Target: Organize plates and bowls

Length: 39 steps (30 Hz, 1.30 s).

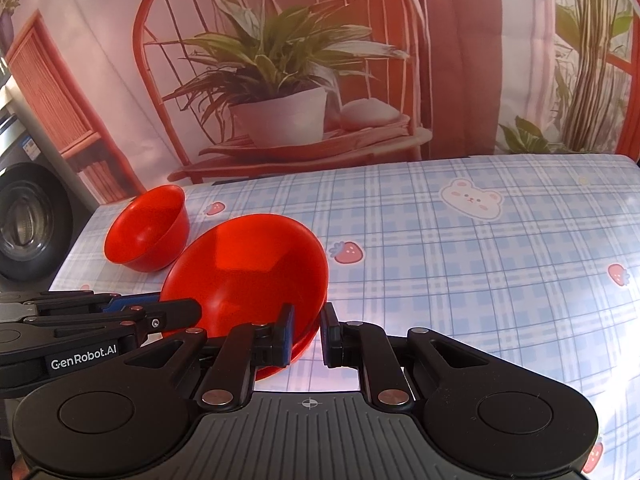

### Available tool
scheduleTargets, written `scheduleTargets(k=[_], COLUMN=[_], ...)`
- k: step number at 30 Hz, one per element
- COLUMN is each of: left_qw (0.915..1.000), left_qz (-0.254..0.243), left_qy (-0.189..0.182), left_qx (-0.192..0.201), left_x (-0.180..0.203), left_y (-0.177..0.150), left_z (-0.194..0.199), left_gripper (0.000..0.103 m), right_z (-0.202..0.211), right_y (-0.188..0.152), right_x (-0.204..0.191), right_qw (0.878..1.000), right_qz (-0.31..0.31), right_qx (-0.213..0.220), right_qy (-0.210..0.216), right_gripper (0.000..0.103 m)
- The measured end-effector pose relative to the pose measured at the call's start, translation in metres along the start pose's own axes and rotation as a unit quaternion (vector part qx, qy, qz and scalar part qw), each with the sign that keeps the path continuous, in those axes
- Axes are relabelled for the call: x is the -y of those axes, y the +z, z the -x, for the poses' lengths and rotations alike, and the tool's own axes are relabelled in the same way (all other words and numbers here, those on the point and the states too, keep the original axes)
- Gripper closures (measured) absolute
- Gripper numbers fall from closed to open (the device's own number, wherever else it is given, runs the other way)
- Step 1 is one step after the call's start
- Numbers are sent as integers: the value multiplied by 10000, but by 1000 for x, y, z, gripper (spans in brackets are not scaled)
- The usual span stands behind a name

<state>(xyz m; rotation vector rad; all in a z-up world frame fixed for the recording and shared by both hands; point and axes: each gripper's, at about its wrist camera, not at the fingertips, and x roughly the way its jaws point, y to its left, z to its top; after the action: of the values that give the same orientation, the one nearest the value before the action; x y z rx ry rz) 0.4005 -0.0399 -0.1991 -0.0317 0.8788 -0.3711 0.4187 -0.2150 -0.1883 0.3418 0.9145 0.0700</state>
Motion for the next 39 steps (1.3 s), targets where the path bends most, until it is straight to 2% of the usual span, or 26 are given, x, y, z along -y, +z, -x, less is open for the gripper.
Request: scheduleTargets(k=[8,10,12,16,18,20,22,23,25,29,33,36,39], left_qw=[10000,10000,10000,9998,9988,9953,9909,9890,9878,9879,9901,9917,9934], left_qz=[1,-17,30,153,351,598,771,828,886,1012,1117,1156,958], left_qy=[-12,10,-4,-86,-340,-757,-1106,-1227,-1275,-1156,-793,-404,301], left_qx=[-26,-35,-57,-46,-49,-38,-22,-7,74,228,316,399,560], left_x=[0,-1,-3,-8,-15,-26,-38,-44,-57,-85,-108,-122,-126], left_y=[1,1,1,2,2,2,1,1,0,-1,-2,-1,0], left_z=[2,3,4,10,15,23,31,36,46,67,80,87,92], left_gripper=[84,79,68,68,68,66,60,53,49,47,47,47,47], right_z=[0,1,3,13,19,27,34,36,42,46,41,29,18], right_y=[0,-1,-2,0,2,5,9,10,14,18,20,23,27], right_x=[-1,0,0,-5,-10,-18,-28,-31,-41,-59,-77,-90,-99], right_qw=[10000,9999,9999,9999,9999,9999,9997,9997,9996,9992,9987,9983,9983], right_qz=[35,22,8,48,62,99,168,185,218,303,408,498,492], right_qx=[-76,-67,-50,15,64,103,145,162,205,258,261,206,193], right_qy=[-54,-83,-113,-98,-68,-41,-77,-56,2,96,187,207,233], right_gripper=[88,87,86,86,86,85,85,85,85,85,85,85,85])
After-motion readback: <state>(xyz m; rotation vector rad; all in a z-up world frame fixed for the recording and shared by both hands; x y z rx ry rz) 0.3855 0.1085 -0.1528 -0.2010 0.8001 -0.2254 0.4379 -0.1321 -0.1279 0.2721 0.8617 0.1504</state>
